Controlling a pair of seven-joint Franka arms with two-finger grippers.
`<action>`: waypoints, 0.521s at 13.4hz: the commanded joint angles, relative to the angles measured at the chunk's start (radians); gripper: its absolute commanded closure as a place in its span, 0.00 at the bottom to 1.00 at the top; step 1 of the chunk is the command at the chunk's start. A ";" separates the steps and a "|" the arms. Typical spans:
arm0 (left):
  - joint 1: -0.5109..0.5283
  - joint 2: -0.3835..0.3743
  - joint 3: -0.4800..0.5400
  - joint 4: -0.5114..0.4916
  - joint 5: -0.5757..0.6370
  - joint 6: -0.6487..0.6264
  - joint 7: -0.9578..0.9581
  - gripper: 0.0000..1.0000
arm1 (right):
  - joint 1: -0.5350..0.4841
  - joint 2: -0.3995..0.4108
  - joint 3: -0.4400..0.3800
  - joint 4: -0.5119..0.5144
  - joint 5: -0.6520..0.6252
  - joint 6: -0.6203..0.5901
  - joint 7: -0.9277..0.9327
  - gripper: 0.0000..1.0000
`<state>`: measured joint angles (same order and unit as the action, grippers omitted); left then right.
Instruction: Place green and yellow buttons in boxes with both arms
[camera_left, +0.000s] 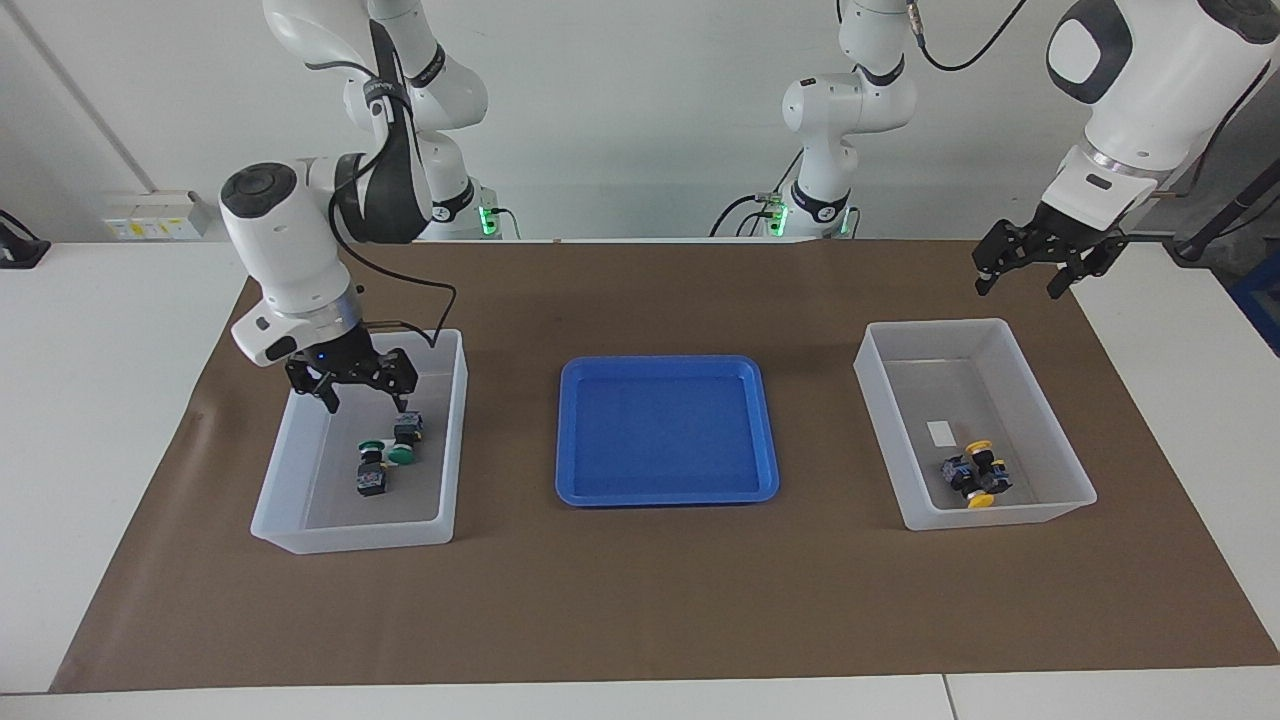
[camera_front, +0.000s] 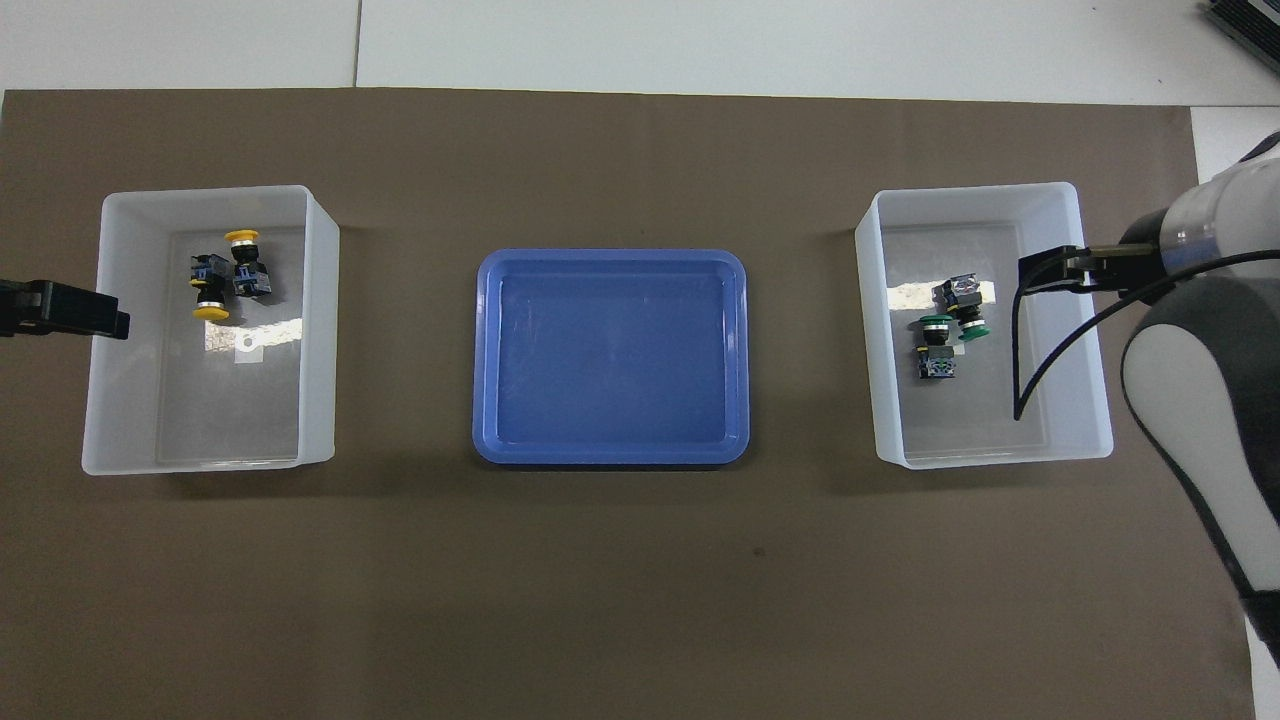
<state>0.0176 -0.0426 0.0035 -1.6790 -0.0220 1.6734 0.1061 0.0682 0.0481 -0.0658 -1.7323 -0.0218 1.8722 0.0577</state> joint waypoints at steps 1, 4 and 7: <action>-0.004 -0.020 -0.005 -0.027 0.011 0.014 -0.032 0.00 | -0.028 -0.059 0.006 0.051 -0.004 -0.123 0.019 0.00; -0.001 -0.017 -0.005 -0.027 0.022 0.054 -0.031 0.00 | -0.070 -0.117 0.007 0.120 0.008 -0.302 0.013 0.00; 0.001 -0.017 -0.005 -0.028 0.023 0.057 -0.029 0.00 | -0.059 -0.122 0.014 0.122 0.005 -0.346 -0.022 0.00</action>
<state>0.0175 -0.0425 -0.0005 -1.6815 -0.0163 1.7061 0.0924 0.0141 -0.0867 -0.0647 -1.6158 -0.0204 1.5377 0.0546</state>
